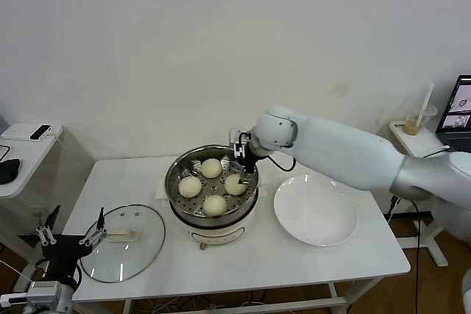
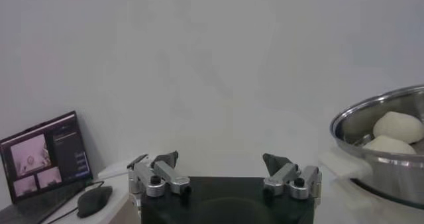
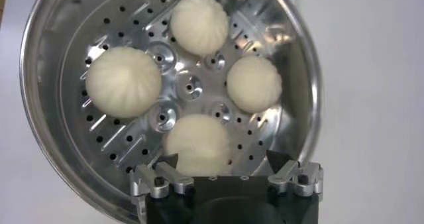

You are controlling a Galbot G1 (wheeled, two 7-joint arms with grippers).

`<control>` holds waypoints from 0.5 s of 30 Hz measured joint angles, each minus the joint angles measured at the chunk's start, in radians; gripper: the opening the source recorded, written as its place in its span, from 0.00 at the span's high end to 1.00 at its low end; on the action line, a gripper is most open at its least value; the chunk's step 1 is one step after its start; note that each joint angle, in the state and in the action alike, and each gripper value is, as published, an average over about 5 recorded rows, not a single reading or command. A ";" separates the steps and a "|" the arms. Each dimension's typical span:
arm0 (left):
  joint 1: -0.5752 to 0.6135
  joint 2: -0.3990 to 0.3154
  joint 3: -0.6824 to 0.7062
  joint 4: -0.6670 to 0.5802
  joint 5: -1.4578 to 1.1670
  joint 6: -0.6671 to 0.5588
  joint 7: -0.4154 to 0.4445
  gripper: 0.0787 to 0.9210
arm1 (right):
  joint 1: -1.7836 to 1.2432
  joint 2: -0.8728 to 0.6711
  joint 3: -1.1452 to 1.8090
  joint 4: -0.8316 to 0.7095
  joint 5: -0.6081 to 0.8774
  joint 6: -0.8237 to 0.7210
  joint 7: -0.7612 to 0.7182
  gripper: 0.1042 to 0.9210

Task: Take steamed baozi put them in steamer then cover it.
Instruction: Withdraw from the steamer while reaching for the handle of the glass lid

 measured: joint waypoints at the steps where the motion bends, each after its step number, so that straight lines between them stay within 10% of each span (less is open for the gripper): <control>1: 0.000 -0.001 0.002 -0.001 0.000 0.000 0.000 0.12 | -0.010 -0.018 0.014 0.022 0.009 -0.002 0.018 0.12; 15: -0.009 -0.019 0.034 0.011 0.018 -0.020 -0.010 0.12 | -0.441 -0.205 0.438 0.269 0.035 0.239 0.485 0.12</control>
